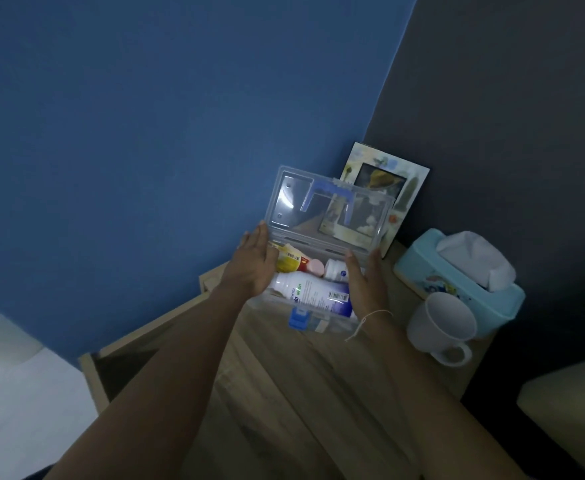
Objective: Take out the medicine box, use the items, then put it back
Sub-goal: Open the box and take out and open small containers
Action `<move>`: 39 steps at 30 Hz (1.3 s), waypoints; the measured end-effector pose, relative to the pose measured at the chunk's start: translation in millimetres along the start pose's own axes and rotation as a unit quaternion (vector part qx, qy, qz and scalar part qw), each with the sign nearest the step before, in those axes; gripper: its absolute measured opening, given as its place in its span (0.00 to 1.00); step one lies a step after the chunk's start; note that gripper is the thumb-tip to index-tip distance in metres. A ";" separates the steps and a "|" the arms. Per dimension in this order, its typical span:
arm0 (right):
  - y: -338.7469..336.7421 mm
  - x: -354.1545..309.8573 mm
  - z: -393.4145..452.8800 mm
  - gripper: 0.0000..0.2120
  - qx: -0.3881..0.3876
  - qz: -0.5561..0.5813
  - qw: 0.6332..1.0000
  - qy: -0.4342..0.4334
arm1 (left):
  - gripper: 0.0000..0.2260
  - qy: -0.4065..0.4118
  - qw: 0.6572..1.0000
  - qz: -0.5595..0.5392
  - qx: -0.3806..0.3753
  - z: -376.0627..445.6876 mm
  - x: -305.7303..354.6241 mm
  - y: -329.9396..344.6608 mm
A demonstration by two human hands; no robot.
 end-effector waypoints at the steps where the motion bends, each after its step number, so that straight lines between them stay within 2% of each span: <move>1: 0.4 0.6 0.4 0.37 -0.001 0.001 1.000 0.001 | 0.25 0.000 1.000 0.000 0.000 0.2 -0.5 0.2; 11: 2.3 7.7 1.6 0.35 0.003 0.003 1.000 0.014 | 0.25 0.012 1.000 -0.001 0.006 0.4 -1.2 1.0; 13: -0.9 3.4 -3.0 0.35 0.010 0.012 1.000 0.013 | 0.25 0.020 0.999 0.002 0.038 -6.3 1.7 -5.2; 16: -13.3 -9.0 -13.9 0.34 0.042 -0.010 0.998 -0.034 | 0.26 0.064 0.994 0.021 0.086 -24.6 9.8 -13.8; 20: -21.6 -12.2 -58.9 0.35 0.062 -0.036 0.993 -0.096 | 0.25 0.134 0.982 0.064 0.116 -52.5 20.8 -22.5; 24: -24.3 18.4 -122.4 0.29 0.086 -0.109 0.986 -0.094 | 0.21 0.154 0.977 0.071 0.129 -70.1 31.4 -27.8; 27: -15.2 51.6 -149.4 0.26 0.028 -0.209 0.976 -0.055 | 0.19 0.169 0.974 0.095 0.121 -74.9 47.0 -22.0; 30: 1.0 63.1 -152.8 0.28 -0.052 -0.327 0.941 -0.074 | 0.17 0.188 0.970 0.115 0.101 -71.5 65.3 -14.2; 33: 8.6 65.9 -150.6 0.32 -0.078 -0.369 0.922 -0.087 | 0.15 0.184 0.973 0.128 0.061 -59.2 77.9 -5.0; 39: 11.3 72.9 -147.6 0.35 -0.081 -0.382 0.917 -0.081 | 0.14 0.136 0.983 0.119 -0.014 -26.9 86.8 9.8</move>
Point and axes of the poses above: each hand's wrist, its own z-axis towards the middle knuckle, its own y-axis out of the palm, x = y × z, the point moved 7 cm from there along z, towards the middle knuckle, and after that the axes turned 7 degrees about -y, right-handed, at the moved point
